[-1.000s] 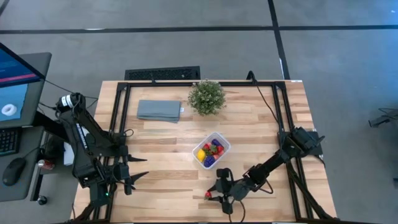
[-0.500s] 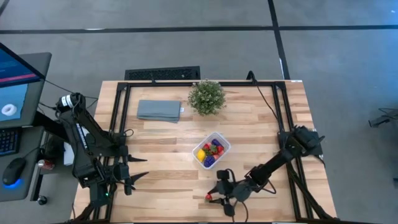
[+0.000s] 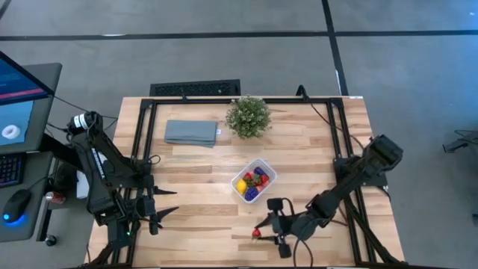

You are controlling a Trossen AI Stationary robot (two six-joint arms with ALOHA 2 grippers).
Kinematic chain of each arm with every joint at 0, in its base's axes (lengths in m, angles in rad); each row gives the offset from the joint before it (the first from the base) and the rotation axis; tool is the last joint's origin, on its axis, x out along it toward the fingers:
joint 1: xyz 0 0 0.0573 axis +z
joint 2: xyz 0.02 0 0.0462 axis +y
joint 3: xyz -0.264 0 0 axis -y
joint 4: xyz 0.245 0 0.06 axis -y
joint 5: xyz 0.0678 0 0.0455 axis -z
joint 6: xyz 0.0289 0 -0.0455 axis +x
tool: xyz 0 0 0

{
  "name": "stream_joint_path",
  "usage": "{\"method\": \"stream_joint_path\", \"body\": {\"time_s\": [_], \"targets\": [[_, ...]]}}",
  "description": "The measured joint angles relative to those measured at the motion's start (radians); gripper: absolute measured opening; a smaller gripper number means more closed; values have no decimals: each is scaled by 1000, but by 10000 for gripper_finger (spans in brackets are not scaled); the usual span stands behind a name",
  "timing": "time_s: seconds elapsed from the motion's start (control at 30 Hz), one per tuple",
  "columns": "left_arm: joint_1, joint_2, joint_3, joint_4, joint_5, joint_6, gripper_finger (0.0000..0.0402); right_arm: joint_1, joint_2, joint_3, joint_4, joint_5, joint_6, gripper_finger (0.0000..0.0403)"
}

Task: Pick and placing Produce into tupperware
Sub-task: Put the red strawberry into the transparent bin

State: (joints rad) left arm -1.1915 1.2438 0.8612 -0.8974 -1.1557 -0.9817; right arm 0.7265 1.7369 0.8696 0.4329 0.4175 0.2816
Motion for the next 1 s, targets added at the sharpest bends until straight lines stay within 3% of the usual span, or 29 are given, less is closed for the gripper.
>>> {"method": "stream_joint_path", "body": {"time_s": [0.47, 1.0], "targets": [[0, 0, 0, -1, 0, 20, 221, -25, -204, 0, -361, 193, -3, 186], [0, 0, 0, -1, 0, 21, 221, -213, -212, -14, -445, 189, -48, 189]]}}
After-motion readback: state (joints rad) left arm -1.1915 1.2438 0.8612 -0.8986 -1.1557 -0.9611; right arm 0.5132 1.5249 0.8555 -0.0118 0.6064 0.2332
